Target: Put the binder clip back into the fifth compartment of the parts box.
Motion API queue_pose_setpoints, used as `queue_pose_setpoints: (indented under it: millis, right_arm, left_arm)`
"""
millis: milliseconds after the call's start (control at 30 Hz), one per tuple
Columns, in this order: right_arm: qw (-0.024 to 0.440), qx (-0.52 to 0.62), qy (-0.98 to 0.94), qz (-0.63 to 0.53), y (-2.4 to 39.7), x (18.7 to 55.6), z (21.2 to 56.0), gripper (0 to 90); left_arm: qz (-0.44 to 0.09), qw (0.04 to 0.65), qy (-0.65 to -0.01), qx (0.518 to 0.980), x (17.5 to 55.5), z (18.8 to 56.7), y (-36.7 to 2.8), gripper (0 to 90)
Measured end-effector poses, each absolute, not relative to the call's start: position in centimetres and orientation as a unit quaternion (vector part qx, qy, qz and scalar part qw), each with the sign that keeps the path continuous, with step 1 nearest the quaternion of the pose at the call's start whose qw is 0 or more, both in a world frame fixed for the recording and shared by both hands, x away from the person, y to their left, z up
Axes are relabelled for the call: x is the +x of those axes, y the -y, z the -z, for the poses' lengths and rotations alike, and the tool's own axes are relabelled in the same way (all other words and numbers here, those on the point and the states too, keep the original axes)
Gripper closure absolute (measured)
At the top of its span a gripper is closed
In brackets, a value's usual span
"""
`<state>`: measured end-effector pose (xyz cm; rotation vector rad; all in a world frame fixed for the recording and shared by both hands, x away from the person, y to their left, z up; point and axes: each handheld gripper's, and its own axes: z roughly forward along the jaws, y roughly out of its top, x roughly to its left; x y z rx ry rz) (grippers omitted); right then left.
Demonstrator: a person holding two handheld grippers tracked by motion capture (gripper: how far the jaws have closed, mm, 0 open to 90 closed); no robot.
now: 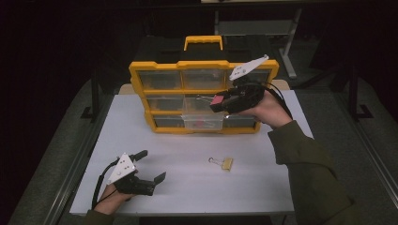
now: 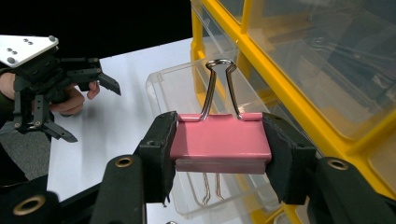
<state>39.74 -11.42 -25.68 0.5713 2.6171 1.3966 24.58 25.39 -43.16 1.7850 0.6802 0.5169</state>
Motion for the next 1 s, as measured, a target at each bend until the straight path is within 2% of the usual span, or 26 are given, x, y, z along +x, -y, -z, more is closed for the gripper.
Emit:
queue_pose_setpoints:
  millis: [800,1000]
  right_arm:
    - [0.049,0.193,-0.869,-0.452,9.7,40.6,26.9,46.8]
    - [0.053,0.193,-0.866,-0.458,9.6,40.6,26.9,39.7]
  left_arm:
    - [-0.220,0.547,-0.284,0.756,24.6,43.2,-25.4,0.0]
    - [-0.221,0.547,-0.283,0.756,24.6,43.1,-25.5,0.0]
